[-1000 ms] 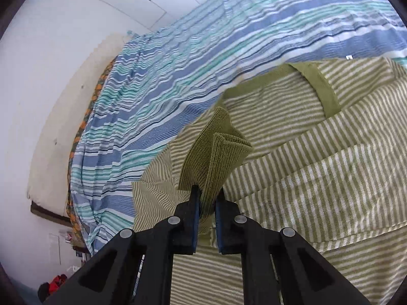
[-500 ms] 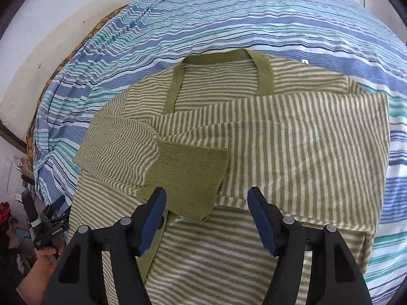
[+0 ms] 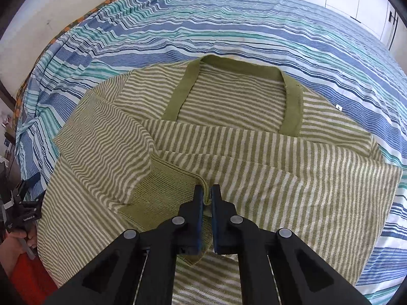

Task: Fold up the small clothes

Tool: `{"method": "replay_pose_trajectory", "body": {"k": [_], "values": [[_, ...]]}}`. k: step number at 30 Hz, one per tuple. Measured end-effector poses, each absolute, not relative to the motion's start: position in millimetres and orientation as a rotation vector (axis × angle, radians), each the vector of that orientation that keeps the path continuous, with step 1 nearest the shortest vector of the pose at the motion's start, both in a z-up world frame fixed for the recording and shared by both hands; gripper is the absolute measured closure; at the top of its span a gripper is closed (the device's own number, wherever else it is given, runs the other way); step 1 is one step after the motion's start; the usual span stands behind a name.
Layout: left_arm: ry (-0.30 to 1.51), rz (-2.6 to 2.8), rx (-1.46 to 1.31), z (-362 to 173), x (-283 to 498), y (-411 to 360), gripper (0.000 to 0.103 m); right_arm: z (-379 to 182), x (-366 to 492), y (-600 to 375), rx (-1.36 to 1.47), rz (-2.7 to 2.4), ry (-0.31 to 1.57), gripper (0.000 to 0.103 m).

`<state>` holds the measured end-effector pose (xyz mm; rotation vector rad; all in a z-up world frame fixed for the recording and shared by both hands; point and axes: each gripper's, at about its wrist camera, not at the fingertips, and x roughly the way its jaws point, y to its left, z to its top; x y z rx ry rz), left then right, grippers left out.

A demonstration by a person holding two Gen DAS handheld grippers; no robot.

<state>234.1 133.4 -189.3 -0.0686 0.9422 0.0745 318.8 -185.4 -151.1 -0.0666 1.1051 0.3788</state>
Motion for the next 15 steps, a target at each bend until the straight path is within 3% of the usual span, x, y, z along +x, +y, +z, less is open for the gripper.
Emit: {"method": "replay_pose_trajectory", "body": {"k": [9, 15], "values": [[0.942, 0.068, -0.072, -189, 233, 134, 0.001, -52, 301, -258, 0.031, 0.230, 0.940, 0.097], [0.940, 0.077, -0.066, -189, 233, 131, 0.001, -69, 306, -336, 0.095, 0.060, 1.063, 0.097]]}}
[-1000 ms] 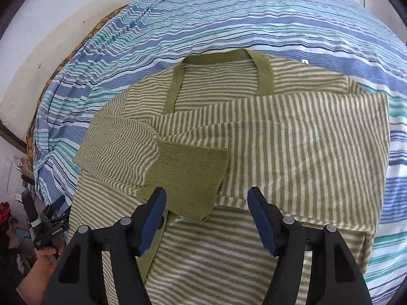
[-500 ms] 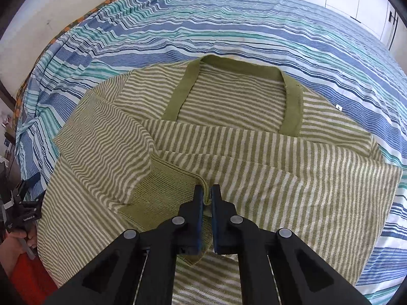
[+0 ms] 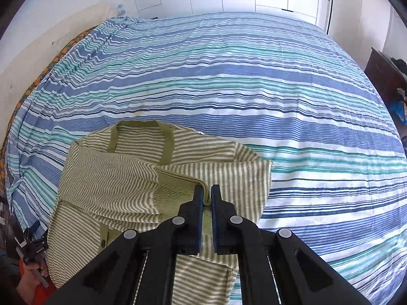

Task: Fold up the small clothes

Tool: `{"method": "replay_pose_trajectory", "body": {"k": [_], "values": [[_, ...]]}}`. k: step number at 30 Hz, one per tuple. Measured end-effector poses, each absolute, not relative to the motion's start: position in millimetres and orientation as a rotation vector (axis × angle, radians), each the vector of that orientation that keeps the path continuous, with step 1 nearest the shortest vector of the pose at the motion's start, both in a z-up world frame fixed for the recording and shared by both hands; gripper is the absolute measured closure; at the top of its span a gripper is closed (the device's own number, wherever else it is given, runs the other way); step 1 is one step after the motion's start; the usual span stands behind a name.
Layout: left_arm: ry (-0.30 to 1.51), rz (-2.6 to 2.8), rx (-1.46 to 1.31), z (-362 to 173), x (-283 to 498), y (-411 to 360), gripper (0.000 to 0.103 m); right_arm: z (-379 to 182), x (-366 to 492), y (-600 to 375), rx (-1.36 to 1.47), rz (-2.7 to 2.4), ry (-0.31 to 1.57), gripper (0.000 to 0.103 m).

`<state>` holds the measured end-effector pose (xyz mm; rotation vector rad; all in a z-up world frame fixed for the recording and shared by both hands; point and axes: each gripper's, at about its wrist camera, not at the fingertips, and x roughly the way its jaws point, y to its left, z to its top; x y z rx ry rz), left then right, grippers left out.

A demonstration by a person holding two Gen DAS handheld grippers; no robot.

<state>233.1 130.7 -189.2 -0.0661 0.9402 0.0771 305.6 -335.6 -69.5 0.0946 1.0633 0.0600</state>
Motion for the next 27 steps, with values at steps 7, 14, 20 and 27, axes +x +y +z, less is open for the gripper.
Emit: {"method": "replay_pose_trajectory", "body": {"k": [7, 14, 20, 27], "values": [[0.943, 0.079, -0.101, -172, 229, 137, 0.003, -125, 309, -368, 0.179, -0.071, 1.205, 0.062], [0.796, -0.143, -0.178, -106, 210, 95, 0.004, -91, 279, -343, 0.233, 0.161, 1.051, 0.060], [0.926, -0.238, -0.119, -146, 217, 41, 0.004, -149, 269, -362, 0.677, 0.144, 1.169, 0.060], [0.981, -0.209, -0.030, -180, 208, 36, 0.004, -204, 258, -381, 1.025, -0.006, 1.047, 0.096]]}}
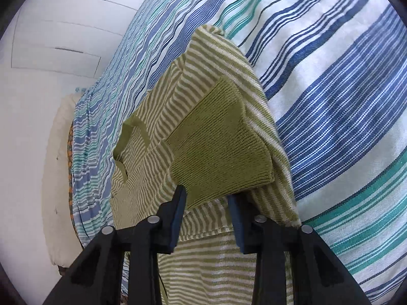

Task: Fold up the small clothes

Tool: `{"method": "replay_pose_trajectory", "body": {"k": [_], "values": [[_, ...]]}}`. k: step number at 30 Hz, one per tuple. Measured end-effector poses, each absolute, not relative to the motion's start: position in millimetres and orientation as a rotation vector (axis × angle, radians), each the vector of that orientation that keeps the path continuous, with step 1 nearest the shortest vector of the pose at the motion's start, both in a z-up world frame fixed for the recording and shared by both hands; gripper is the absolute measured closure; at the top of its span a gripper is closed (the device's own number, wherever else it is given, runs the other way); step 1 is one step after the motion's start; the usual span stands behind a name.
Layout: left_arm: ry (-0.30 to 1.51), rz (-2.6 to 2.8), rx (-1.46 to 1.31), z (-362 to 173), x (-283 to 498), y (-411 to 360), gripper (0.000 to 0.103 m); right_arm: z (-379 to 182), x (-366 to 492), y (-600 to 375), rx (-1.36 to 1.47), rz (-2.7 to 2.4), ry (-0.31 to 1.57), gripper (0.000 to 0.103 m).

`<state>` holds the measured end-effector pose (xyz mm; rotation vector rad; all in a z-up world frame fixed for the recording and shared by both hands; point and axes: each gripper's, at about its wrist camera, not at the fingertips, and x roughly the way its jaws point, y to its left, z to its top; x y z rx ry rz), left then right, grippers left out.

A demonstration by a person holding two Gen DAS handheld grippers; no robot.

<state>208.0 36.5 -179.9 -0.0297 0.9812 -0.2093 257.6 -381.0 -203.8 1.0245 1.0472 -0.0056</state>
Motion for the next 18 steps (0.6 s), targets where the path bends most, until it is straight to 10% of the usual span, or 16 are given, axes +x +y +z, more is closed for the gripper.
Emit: {"method": "replay_pose_trajectory", "body": {"k": [6, 12, 14, 18], "values": [[0.985, -0.186, -0.068, -182, 202, 55, 0.004, -171, 230, -371, 0.862, -0.030, 0.941, 0.098], [1.002, -0.156, -0.059, -165, 189, 56, 0.004, -164, 220, -362, 0.621, -0.023, 1.025, 0.075], [0.981, -0.167, -0.113, -154, 173, 62, 0.004, -143, 201, -356, 0.521, 0.016, 0.985, 0.048], [0.983, -0.175, -0.091, -152, 152, 52, 0.004, -108, 140, -310, 0.248, 0.182, 0.943, 0.045]]}}
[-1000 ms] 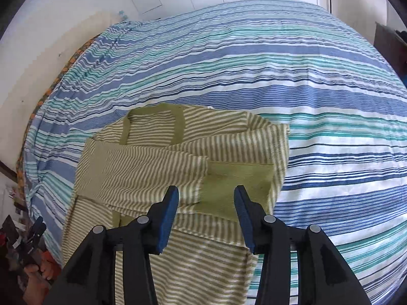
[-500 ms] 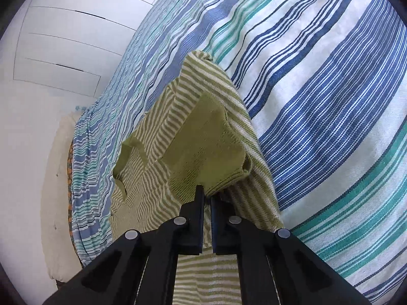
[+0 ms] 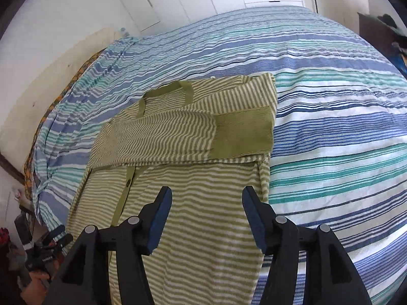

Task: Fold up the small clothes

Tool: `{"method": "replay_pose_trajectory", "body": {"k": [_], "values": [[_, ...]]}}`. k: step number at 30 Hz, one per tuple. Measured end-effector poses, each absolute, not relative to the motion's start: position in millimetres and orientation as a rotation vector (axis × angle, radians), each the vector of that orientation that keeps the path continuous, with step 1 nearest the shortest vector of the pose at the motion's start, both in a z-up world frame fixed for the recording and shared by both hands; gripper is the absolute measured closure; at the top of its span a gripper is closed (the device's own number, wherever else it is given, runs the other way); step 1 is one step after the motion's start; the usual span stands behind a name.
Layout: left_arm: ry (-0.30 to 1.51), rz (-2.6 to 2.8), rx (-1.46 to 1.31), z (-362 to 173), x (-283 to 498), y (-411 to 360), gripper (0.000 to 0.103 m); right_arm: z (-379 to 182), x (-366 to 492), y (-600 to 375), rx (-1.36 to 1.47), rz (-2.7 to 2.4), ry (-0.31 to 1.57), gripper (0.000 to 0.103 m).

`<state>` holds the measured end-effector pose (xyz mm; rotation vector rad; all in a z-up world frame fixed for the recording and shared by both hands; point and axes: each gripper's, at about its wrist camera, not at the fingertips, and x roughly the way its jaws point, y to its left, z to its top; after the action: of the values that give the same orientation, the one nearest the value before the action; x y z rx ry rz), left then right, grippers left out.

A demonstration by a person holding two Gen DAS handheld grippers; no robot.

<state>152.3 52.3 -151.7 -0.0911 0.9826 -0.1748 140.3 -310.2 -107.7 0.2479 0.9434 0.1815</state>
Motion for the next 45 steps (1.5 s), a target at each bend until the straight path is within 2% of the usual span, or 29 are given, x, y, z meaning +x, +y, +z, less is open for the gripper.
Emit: {"method": "replay_pose_trajectory", "body": {"k": [3, 4, 5, 7, 8, 10, 23, 31, 36, 39, 45], "values": [[1.001, -0.179, -0.009, -162, 147, 34, 0.003, -107, 84, -268, 0.043, 0.266, 0.954, 0.045], [1.017, -0.170, 0.027, -169, 145, 28, 0.003, -115, 69, -258, -0.011, 0.276, 0.973, 0.042], [1.046, -0.157, 0.060, -177, 146, 23, 0.003, -130, 56, -249, -0.054, 0.277, 1.016, 0.038], [1.063, -0.151, 0.055, -185, 146, 24, 0.000, -174, 45, -243, -0.109, 0.238, 1.169, 0.037], [1.066, -0.150, 0.045, -185, 146, 26, 0.000, -190, 38, -245, -0.123, 0.216, 1.186, 0.036], [1.081, -0.151, 0.039, -184, 143, 29, 0.000, -190, 32, -247, -0.116, 0.199, 1.117, 0.036], [1.091, -0.137, 0.093, -189, 122, 27, 0.001, -191, 23, -251, -0.095, 0.193, 1.054, 0.033], [1.161, -0.154, 0.136, -192, 102, 28, 0.001, -189, 20, -252, -0.085, 0.198, 1.059, 0.033], [1.264, -0.169, 0.168, -193, 85, 31, 0.000, -183, 18, -259, -0.057, 0.236, 1.127, 0.032], [1.343, -0.196, 0.097, -183, 72, 49, 0.002, -171, 17, -269, -0.021, 0.292, 1.198, 0.032], [1.278, -0.210, -0.247, -152, 70, 121, 0.002, -135, 6, -331, 0.280, 0.346, 1.170, 0.033]]}}
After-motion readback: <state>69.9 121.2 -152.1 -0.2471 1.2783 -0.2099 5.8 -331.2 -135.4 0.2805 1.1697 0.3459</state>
